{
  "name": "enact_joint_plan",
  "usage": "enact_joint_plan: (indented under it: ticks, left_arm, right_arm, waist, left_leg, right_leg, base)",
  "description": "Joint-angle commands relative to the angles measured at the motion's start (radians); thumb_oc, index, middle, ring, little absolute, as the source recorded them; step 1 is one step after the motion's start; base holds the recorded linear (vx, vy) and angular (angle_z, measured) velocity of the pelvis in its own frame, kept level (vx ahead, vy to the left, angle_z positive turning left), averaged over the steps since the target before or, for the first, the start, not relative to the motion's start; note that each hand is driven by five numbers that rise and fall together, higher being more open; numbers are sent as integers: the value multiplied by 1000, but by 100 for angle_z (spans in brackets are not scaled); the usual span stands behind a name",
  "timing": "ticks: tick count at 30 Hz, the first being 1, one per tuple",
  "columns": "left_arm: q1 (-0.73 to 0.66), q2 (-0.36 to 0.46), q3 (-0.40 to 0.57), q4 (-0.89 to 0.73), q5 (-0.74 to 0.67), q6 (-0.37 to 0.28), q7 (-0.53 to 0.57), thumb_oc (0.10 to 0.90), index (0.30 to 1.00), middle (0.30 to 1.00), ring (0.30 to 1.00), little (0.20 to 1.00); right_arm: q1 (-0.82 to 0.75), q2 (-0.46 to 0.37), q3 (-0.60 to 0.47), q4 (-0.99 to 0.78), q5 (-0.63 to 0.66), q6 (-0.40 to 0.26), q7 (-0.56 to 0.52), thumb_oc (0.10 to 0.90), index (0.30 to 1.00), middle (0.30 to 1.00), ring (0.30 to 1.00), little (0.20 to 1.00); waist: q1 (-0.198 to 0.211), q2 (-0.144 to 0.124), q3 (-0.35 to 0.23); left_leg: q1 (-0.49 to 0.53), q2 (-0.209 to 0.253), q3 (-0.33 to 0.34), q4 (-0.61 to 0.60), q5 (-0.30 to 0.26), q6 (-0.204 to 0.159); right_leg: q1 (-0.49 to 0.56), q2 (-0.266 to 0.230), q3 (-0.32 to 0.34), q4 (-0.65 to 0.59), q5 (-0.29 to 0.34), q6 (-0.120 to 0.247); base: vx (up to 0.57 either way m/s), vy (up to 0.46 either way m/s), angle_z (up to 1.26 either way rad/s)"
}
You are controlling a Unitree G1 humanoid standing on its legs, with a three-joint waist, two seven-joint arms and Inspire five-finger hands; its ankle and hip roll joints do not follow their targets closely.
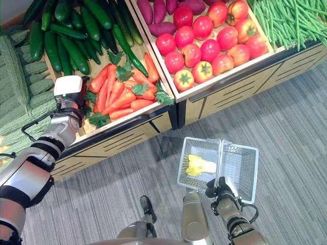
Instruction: Get the vegetables into the basket
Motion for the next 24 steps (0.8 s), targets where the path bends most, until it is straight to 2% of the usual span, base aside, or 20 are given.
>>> enact_joint_plan:
  ticks: [1, 16, 24]
  left_arm:
    - [-22, 52, 11, 49, -17, 8, 5, 400, 300, 300, 300, 300]
    - [30, 54, 19, -146, 24, -3, 34, 400, 300, 300, 300, 300]
    - [34, 104, 107, -303, -48, -22, 130, 400, 300, 300, 300, 300]
  right_arm:
    - [82, 16, 60, 44, -6, 27, -7, 400, 300, 300, 300, 300]
    - [91, 31, 76, 40, -23, 24, -1, 400, 300, 300, 300, 300]
    - [97, 38, 82, 38, -28, 20, 6, 400, 300, 300, 300, 300]
  waist:
    - [0, -68, -28]
    - [23, -111, -14]
    - [42, -123, -21]
  left_leg:
    - [-59, 30, -56, 2, 69, -32]
    - [-67, 21, -86, 2, 67, -21]
    - [-67, 17, -107, 2, 65, -16]
  right_leg:
    - [7, -47, -1, 16, -22, 88]
    - [-2, -43, 0, 16, -14, 86]
    - [5, -42, -3, 16, -19, 81]
  base:
    - [0, 0, 0]
    - [0, 0, 0]
    - [0, 0, 0]
